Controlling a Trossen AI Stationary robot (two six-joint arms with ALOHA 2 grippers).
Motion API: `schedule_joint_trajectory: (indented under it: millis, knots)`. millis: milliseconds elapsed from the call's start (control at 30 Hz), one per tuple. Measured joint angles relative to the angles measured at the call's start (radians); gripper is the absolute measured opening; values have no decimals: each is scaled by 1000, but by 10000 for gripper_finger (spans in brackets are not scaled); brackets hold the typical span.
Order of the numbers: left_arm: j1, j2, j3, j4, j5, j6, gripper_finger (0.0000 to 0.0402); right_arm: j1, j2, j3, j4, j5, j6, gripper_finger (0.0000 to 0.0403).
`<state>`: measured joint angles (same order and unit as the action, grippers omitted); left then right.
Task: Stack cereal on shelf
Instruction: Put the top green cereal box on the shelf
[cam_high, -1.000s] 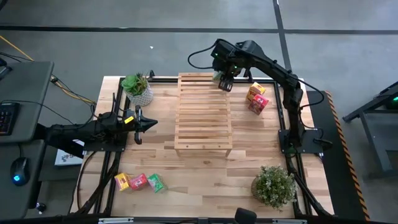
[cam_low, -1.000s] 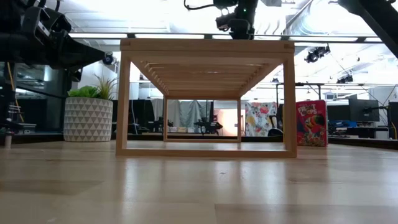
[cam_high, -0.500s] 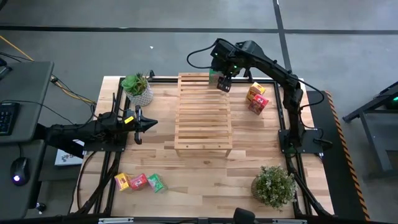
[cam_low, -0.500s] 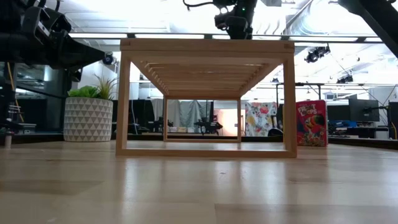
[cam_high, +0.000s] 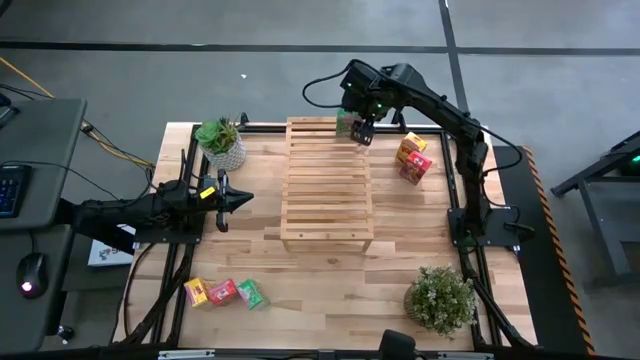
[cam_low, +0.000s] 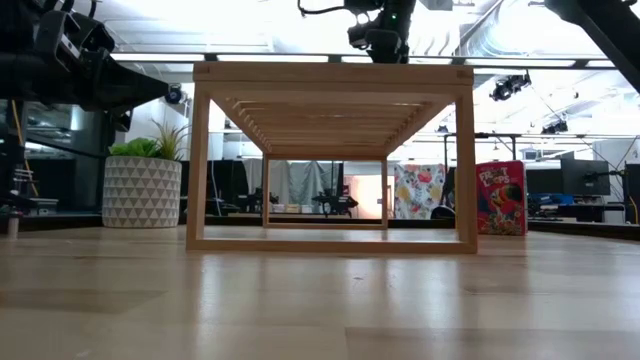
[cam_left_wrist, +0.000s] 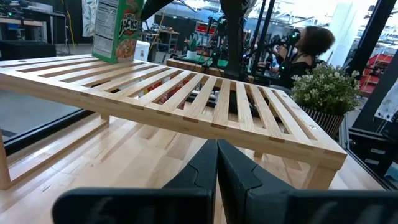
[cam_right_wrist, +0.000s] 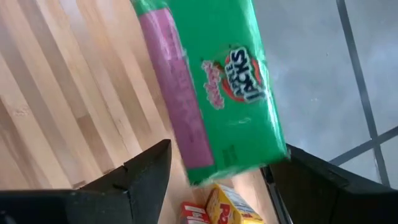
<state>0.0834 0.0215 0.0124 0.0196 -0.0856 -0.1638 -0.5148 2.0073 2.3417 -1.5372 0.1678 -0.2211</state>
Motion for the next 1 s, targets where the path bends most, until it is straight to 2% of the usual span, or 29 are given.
schedule_joint_trajectory:
  millis: [567,833,1000]
  knots:
    - [0,0,0,0,0,0,3,-79,-80,13,-34,-27,-24,259]
    - [0,0,0,0,0,0,3,-142,-123,13,-34,-153,-7,257]
    - [0,0,0,0,0,0,3,-218,-123,11,-34,-238,-7,218]
